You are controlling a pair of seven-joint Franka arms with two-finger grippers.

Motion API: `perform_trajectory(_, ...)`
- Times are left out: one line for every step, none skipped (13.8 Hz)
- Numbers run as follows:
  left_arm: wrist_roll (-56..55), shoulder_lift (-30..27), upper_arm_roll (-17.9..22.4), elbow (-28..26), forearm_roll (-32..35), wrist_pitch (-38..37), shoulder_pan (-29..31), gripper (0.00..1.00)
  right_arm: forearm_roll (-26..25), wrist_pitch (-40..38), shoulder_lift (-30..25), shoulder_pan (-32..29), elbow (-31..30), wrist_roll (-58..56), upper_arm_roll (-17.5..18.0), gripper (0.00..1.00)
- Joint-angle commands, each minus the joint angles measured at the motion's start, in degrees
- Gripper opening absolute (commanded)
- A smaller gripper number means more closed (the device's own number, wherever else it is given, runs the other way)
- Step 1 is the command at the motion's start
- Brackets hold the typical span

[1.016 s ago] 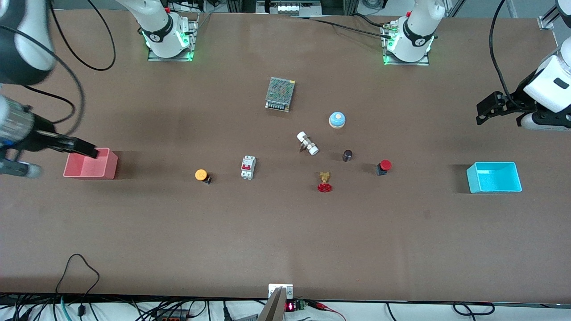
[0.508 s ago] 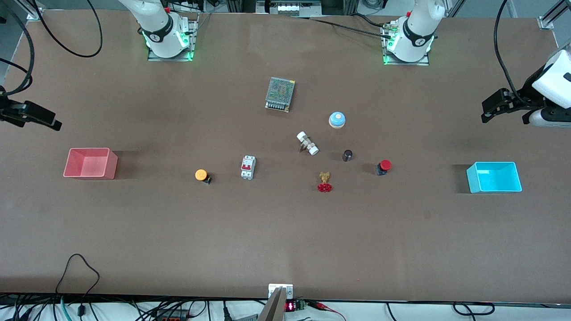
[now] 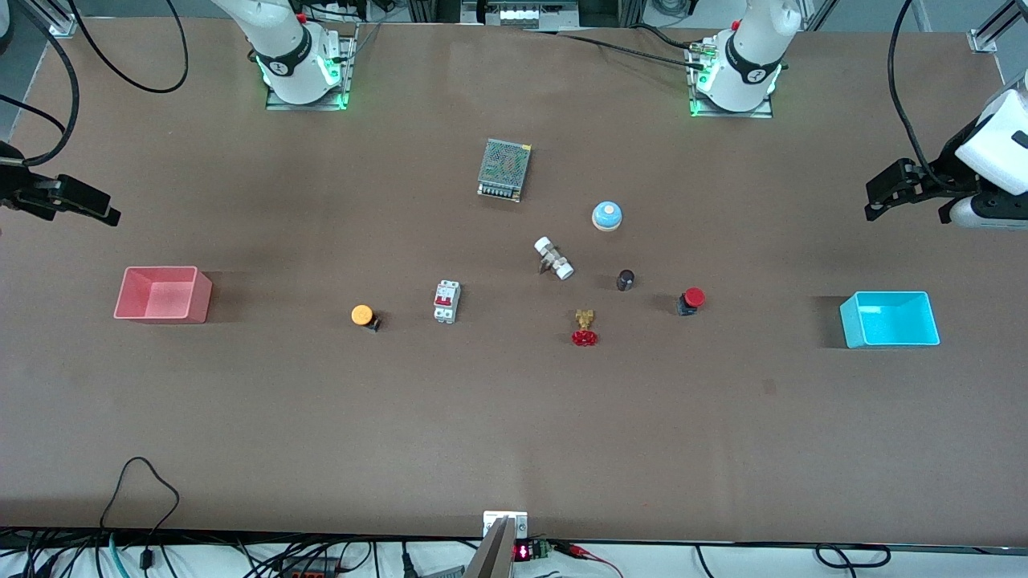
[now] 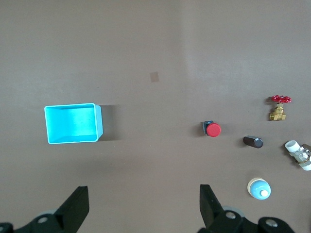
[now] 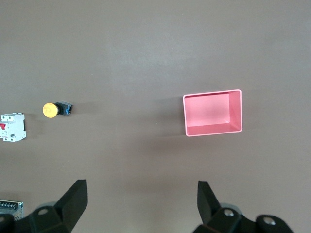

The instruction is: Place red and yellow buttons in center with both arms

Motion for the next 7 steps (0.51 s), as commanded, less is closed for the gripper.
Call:
perform_trajectory(0.3, 0.4, 0.4, 1.4, 0.4, -1.4, -0.8, 1.00, -0.7, 0.4, -2.1, 1.3, -1.8, -0.7, -1.0, 1.00)
perform_trajectory(0.3, 0.4, 0.4, 1.4, 0.4, -1.4, -0.8, 1.00, -0.8, 0.5, -3.0, 1.3, -2.8, -0.6, -1.0, 1.00)
perform_trajectory(0.2, 0.4, 0.4, 1.4, 0.5, -1.4, -0.8, 1.00, -0.9, 0.7, -4.3, 1.3, -4.6, -0.4, -1.1, 1.00)
perform_trajectory(0.2, 0.4, 0.4, 1.4, 0.5, -1.4, -0.8, 1.00, -0.9, 1.1, -5.4, 1.4, -6.5, -0.3, -1.1, 1.00)
perform_trajectory(0.2, 0.3, 0.4, 1.4, 0.5, -1.4, -0.8, 1.00, -1.1, 1.0, -5.7, 1.4, -6.9, -0.3, -1.1, 1.00)
perform_trajectory(0.2, 0.3, 0.4, 1.4, 0.5, -1.4, -0.8, 1.00, -1.8, 1.1, -5.8, 1.4, -7.0, -0.3, -1.0, 1.00)
perform_trajectory(0.2, 0.4, 0.4, 1.4, 0.6, -1.4, -0.9, 1.00, -2.4, 1.3, -6.0, 1.3, -7.3, -0.3, -0.9, 1.00)
